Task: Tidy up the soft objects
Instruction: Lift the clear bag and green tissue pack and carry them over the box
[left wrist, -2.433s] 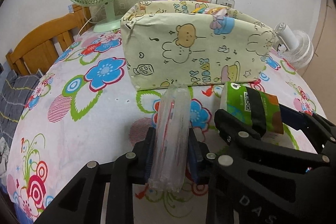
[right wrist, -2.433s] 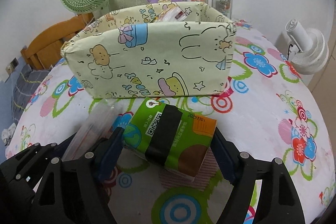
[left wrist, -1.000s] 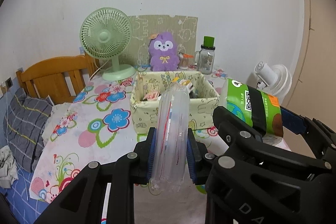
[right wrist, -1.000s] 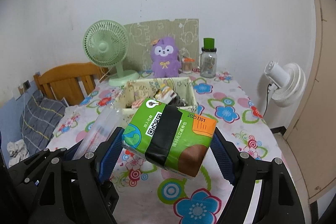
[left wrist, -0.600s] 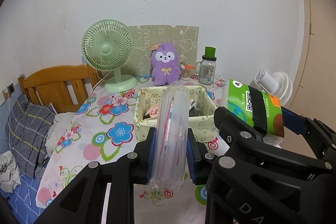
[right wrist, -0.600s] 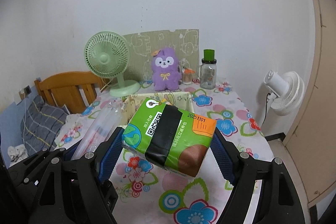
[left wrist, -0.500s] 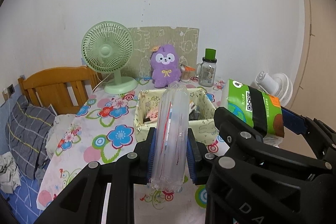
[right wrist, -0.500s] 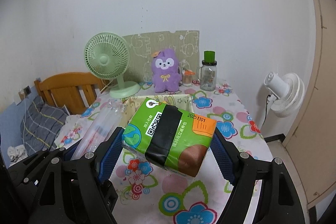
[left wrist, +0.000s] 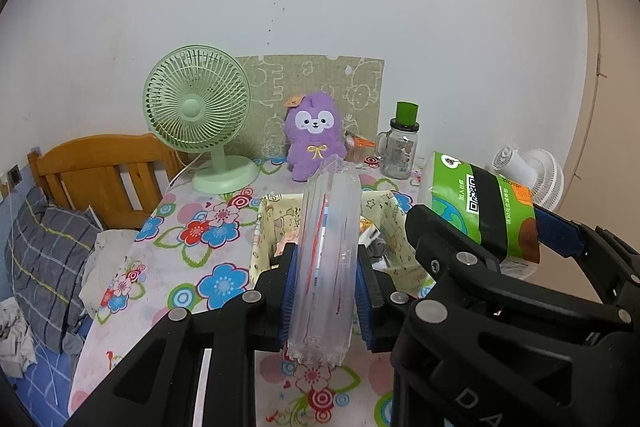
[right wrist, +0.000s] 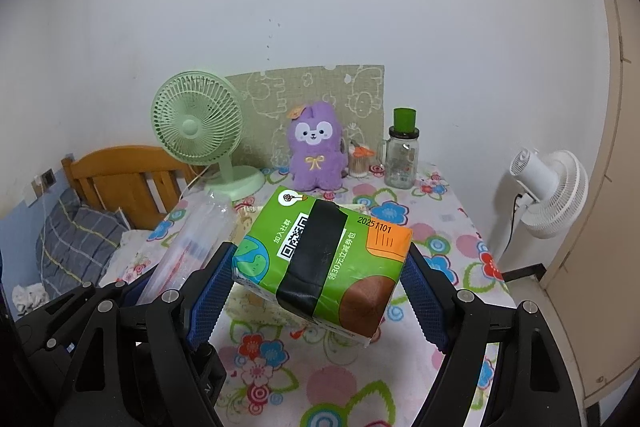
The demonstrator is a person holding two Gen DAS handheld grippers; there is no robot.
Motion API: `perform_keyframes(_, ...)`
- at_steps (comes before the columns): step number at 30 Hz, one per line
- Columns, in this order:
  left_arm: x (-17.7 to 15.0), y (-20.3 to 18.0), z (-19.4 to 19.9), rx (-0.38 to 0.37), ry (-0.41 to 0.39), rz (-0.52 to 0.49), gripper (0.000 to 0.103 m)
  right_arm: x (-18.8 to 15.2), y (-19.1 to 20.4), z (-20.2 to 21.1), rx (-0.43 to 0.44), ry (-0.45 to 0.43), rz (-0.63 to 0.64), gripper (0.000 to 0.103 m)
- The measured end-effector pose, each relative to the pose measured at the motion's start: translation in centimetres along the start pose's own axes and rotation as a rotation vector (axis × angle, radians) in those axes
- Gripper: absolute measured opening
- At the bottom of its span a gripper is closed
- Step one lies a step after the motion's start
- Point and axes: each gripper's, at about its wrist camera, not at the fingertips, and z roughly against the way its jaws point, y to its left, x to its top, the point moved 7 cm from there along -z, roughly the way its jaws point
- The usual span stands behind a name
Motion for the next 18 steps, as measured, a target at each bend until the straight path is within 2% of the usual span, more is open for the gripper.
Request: perform_keyframes(18, 1.5, 0.7, -6.9, -0.003, 0.064, 0.005, 0.026, 1.5, -0.6, -7.7, 0.008, 0.059, -0.006, 0.082)
